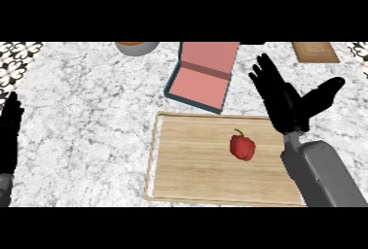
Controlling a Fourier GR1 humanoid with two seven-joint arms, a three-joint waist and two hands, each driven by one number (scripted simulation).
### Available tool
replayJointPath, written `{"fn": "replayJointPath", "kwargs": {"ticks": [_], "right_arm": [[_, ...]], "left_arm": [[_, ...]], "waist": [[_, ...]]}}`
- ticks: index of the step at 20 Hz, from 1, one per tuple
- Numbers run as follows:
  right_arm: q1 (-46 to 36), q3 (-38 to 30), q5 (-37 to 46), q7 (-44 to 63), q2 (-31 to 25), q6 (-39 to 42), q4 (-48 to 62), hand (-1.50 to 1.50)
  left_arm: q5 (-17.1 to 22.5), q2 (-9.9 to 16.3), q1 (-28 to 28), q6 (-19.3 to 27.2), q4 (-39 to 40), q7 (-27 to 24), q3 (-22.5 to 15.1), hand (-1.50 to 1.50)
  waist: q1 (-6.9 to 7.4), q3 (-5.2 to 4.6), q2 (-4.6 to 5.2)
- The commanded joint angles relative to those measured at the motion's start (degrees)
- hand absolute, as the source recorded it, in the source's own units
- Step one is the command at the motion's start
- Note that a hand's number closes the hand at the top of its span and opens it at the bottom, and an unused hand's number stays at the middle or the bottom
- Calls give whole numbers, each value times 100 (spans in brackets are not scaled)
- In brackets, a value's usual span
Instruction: Pick the bell pepper from the tray and place it in the cardboard box
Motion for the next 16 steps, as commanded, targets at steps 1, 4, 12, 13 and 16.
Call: {"fn": "replayJointPath", "kwargs": {"ticks": [1,4,12,13,16], "right_arm": [[-22,149,607,-71,-123,-416,-426,-150],[-377,36,1601,-169,-1150,-849,-1018,-150],[554,549,3858,438,-2997,-1243,-2093,-150],[693,580,4106,552,-3179,-1277,-2309,-150],[908,988,4850,967,-3615,-1014,-2861,-150]], "left_arm": [[-54,-38,24,-303,-118,-290,-48,0],[-182,125,-386,-706,-520,-299,-468,0],[-19,-13,-503,-1510,-1066,-363,-1004,0],[-59,-68,-408,-1587,-958,-642,-1045,0],[-58,-199,-541,-1719,-899,-670,-1145,0]], "waist": [[-152,-71,-5],[-702,-110,-217],[-810,-89,-177],[-756,-95,-143],[-591,-95,-82]]}}
